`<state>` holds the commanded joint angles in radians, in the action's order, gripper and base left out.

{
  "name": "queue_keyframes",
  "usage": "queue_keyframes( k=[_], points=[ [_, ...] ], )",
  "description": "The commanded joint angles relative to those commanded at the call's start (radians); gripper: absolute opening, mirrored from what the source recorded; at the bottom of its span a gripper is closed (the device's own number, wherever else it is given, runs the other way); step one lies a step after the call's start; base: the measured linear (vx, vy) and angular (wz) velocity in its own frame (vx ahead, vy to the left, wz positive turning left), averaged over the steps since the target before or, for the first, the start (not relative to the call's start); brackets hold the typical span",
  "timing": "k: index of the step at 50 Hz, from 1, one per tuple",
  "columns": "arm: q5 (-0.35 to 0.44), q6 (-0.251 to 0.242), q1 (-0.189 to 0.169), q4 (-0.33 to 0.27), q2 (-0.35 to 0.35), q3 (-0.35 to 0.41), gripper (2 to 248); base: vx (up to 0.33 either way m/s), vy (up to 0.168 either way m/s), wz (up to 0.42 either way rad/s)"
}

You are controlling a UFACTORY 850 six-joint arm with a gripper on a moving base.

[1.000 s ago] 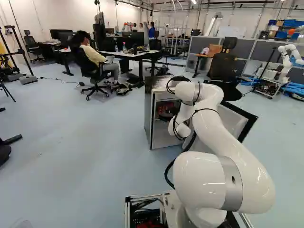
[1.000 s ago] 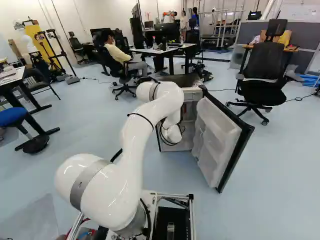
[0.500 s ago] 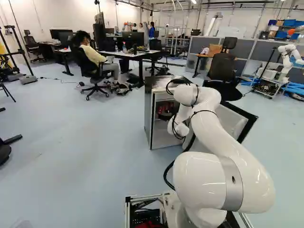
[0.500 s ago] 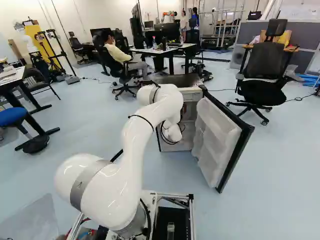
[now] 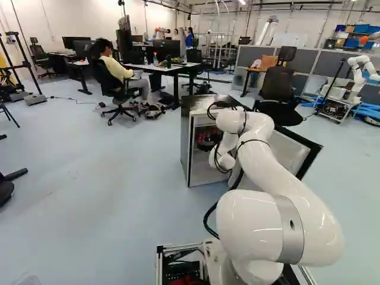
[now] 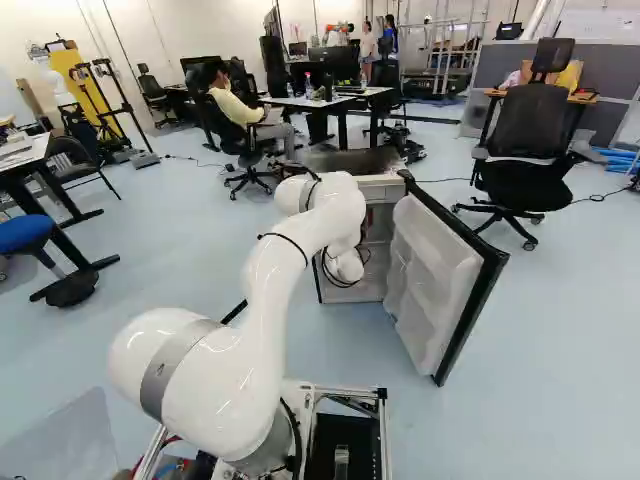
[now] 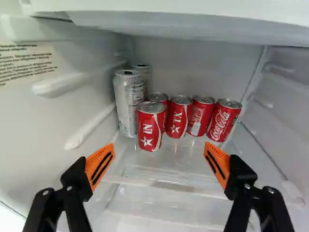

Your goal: Grab a drink from the fridge

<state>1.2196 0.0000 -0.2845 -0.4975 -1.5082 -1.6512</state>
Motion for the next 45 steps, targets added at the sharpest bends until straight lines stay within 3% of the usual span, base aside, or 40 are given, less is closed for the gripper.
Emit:
queue_keyframes(
  k=[35, 36, 40, 41, 45],
  points=[
    [-0.029, 0.0, 0.012, 0.0, -0.019, -0.035, 247, 0.0, 0.0, 0.0],
    [-0.029, 0.0, 0.012, 0.0, -0.019, -0.035, 235, 0.0, 0.0, 0.0],
    [-0.029, 0.0, 0.012, 0.0, -0.019, -0.035, 235, 0.0, 0.0, 0.0],
    [-0.029, 0.0, 0.012, 0.0, -0.019, -0.035, 221, 0.0, 0.0, 0.0],
    [-0.029, 0.0, 0.012, 0.0, -0.019, -0.035, 221, 0.0, 0.0, 0.0]
  ],
)
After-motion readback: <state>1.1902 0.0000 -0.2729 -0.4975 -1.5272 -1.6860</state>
